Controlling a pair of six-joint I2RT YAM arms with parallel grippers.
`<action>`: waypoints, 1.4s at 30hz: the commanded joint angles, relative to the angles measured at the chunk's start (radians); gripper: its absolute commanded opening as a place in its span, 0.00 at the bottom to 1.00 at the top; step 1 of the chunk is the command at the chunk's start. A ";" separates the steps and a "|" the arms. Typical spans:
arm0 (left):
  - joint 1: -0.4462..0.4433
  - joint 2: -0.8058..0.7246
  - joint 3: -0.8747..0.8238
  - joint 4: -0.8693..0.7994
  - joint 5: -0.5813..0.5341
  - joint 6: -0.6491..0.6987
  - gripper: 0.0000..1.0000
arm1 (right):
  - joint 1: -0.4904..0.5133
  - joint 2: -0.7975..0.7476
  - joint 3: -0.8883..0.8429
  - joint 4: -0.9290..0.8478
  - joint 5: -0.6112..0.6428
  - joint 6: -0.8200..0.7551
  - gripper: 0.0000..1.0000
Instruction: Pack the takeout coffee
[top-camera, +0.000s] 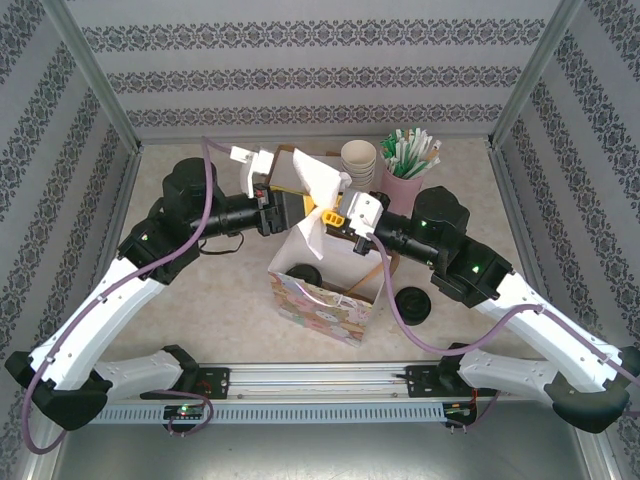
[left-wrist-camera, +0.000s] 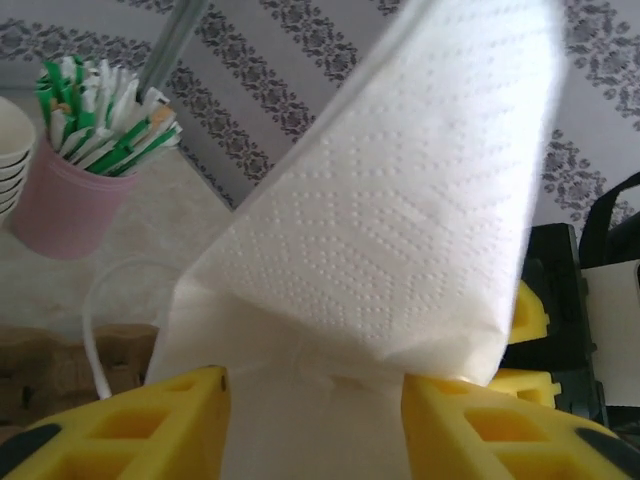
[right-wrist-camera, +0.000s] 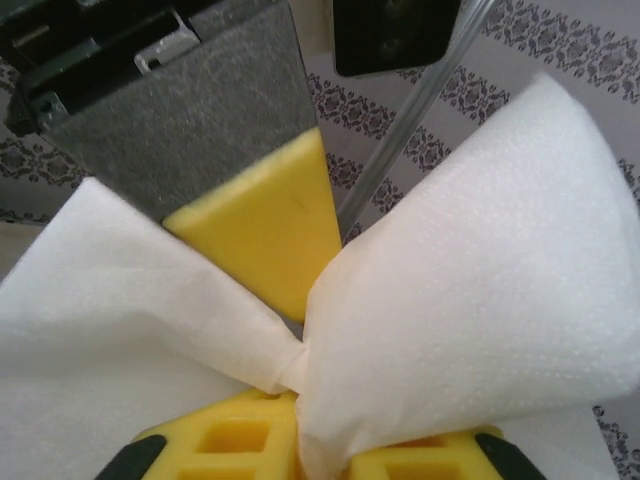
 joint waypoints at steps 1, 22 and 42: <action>-0.009 -0.043 0.005 -0.100 -0.133 0.064 0.54 | 0.010 -0.025 0.012 -0.074 0.036 0.044 0.08; -0.009 -0.267 -0.235 -0.266 -0.610 0.028 0.72 | 0.107 -0.056 0.123 -0.622 0.169 0.294 0.00; -0.008 -0.266 -0.321 -0.277 -0.617 -0.021 0.72 | 0.108 0.119 0.202 -0.847 0.131 0.189 0.00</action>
